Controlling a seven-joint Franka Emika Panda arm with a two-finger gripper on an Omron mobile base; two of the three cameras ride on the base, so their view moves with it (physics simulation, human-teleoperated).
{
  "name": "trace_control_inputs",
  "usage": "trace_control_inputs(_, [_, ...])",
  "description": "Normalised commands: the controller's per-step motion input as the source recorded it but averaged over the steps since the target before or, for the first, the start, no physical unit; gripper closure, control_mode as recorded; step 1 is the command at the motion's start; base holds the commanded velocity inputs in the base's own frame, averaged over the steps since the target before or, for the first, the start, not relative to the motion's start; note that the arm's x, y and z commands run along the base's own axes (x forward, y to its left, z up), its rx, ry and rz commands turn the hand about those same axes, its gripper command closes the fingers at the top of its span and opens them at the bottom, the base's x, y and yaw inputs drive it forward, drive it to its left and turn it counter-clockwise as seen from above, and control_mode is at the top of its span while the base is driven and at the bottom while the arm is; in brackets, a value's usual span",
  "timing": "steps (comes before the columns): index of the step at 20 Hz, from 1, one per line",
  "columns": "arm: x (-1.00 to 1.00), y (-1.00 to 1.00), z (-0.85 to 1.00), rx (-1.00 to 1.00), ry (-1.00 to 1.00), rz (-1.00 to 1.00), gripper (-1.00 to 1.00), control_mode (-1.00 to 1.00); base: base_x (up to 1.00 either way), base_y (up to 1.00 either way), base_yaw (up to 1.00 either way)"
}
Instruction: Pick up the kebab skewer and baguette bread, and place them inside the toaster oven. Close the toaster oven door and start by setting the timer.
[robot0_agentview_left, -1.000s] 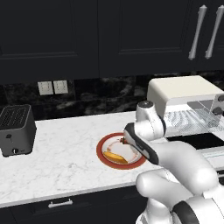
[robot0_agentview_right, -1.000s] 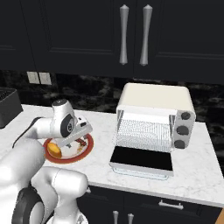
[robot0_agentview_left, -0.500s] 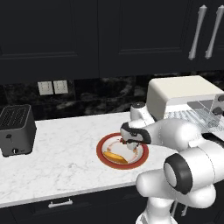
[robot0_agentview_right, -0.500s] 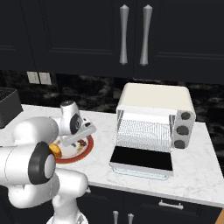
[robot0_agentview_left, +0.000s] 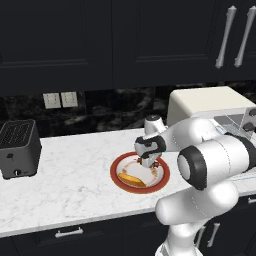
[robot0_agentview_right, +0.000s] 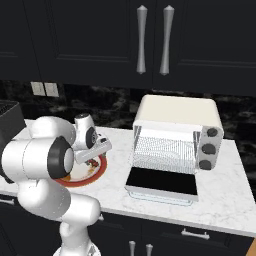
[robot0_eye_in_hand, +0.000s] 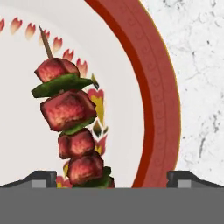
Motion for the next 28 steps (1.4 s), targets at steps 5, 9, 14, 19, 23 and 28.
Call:
trace_control_inputs(5, [0.00,0.06,-0.17,0.00,0.00,0.00,-1.00,-1.00,0.00,0.00,0.00])
trace_control_inputs(9, [0.00,0.03,-0.08,0.00,0.00,0.00,-1.00,-1.00,0.00,0.00,0.00])
trace_control_inputs(14, [0.00,0.00,-0.03,0.00,-0.02,0.00,1.00,-1.00,0.00,0.00,0.00])
trace_control_inputs(19, [0.00,0.00,-0.05,0.00,-0.01,0.00,1.00,-1.00,0.00,0.00,0.00])
trace_control_inputs(23, [-0.24,0.00,0.15,0.00,0.03,0.00,1.00,-1.00,0.00,0.00,0.00])
trace_control_inputs(28, [-0.58,-0.11,0.90,0.03,0.00,0.00,1.00,-1.00,0.00,0.00,0.00])
